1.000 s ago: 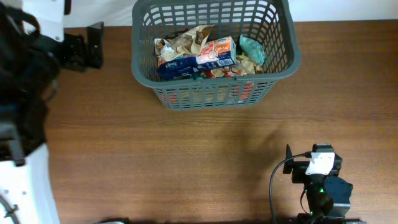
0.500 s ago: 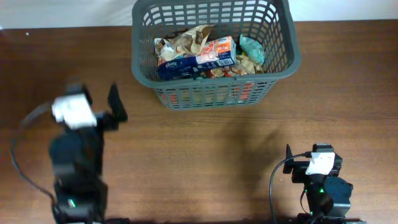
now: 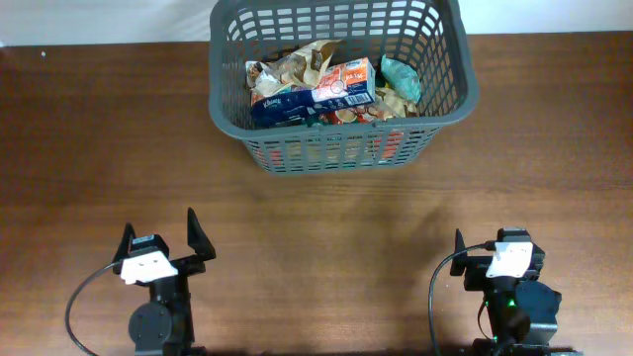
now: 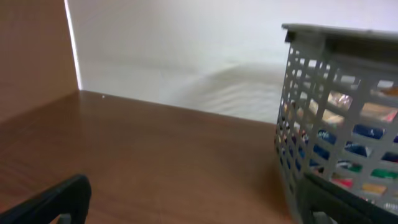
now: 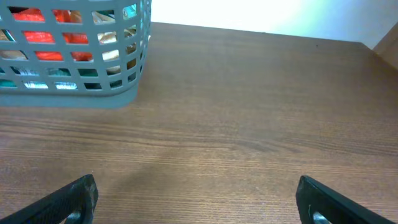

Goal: Pack container

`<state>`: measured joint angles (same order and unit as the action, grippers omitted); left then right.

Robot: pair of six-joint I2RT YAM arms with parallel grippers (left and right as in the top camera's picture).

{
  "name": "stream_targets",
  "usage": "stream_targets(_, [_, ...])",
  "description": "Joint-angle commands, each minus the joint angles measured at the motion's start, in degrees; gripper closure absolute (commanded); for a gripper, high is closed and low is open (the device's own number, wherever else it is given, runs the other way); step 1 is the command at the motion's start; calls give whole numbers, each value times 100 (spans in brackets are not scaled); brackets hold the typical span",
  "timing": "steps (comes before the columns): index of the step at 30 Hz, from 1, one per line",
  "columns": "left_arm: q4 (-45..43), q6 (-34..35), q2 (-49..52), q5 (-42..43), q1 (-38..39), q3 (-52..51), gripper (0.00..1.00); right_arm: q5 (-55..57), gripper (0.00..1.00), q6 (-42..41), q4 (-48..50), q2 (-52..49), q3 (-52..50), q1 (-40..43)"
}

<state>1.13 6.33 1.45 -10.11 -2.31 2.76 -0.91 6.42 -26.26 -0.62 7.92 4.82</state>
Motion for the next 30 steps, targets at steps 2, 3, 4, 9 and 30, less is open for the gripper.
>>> stream_targets(2, [289, 50, -118, -44, 52, -92, 1, 11, 1, 15, 7, 44, -42, -31])
stream_targets(3, [356, 50, -118, -46, 66, -92, 1, 11, 1, 15, 7, 44, -42, -31])
stream_targets(4, [433, 50, -118, -46, 74, -92, 1, 11, 1, 15, 7, 44, -42, -31])
stream_targets(9, [551, 50, -118, -39, 81, -92, 1, 11, 1, 15, 7, 44, -42, -31])
stream_targets(30, [553, 50, -116, -26, 81, -92, 1, 11, 1, 15, 7, 44, -42, -31])
